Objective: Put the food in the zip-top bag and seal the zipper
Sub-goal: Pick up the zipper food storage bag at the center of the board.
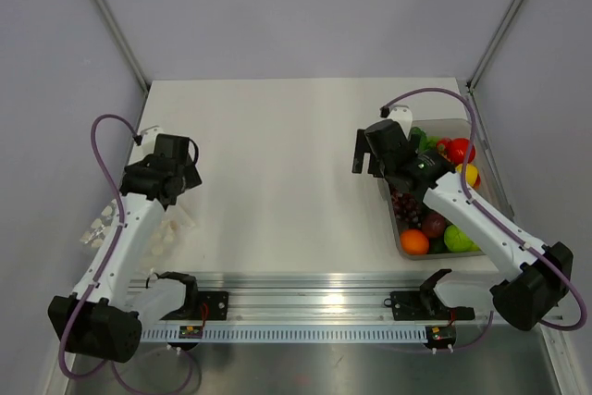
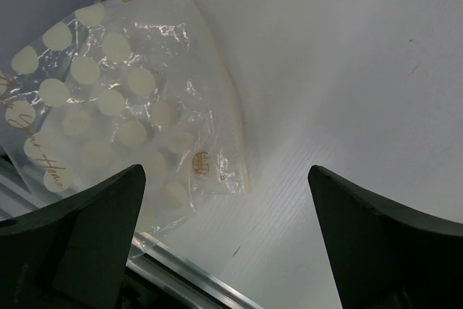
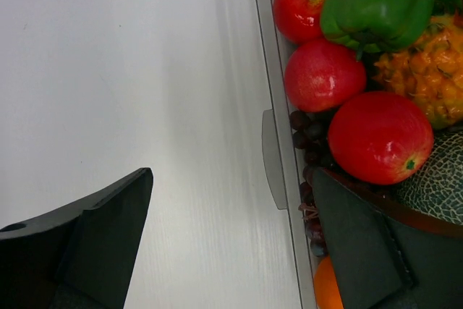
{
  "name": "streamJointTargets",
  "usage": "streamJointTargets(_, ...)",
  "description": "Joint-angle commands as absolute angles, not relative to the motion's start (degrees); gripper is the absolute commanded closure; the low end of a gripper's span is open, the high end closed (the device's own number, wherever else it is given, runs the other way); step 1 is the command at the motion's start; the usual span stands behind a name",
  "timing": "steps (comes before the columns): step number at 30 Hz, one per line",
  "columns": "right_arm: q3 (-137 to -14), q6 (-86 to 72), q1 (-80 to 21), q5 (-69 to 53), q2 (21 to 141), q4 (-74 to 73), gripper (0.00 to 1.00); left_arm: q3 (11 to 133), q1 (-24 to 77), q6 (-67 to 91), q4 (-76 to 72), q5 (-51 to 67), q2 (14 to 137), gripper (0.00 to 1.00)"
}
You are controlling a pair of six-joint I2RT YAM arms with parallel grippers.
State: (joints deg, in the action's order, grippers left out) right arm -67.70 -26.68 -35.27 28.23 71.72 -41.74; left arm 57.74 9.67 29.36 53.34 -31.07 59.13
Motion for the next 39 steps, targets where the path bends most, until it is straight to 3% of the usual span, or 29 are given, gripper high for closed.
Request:
streamJointTargets(1,-66.2,-25.7,-35.8,24.9,69.9,-37.6,0.01,60.3,9.4,31.1,54.9,-38.4,61.8,0.01)
streamJointTargets(15,-61.0,-25.1,-35.7,18.1,64.5,-34.7,0.01,66.4,9.5,33.8,55.2,-38.0,83.0,0.01)
streamJointTargets(21,-60.4,-24.4,-35.7,16.3,64.0,-34.7,0.01,65.7,7.1,38.6,56.8,-44.6,90.0,0.01)
streamJointTargets(33,-60.6,-25.8,-35.7,15.3,64.9,-35.8,0.01,73.6,0.9,43.7,54.5,-42.6,101.2,0.06)
streamJointTargets(39,-59.2,-26.0,-35.7,16.2,63.1,-36.8,0.01,69.4,-5.5,44.6,52.7,-41.4,103.4,0.13)
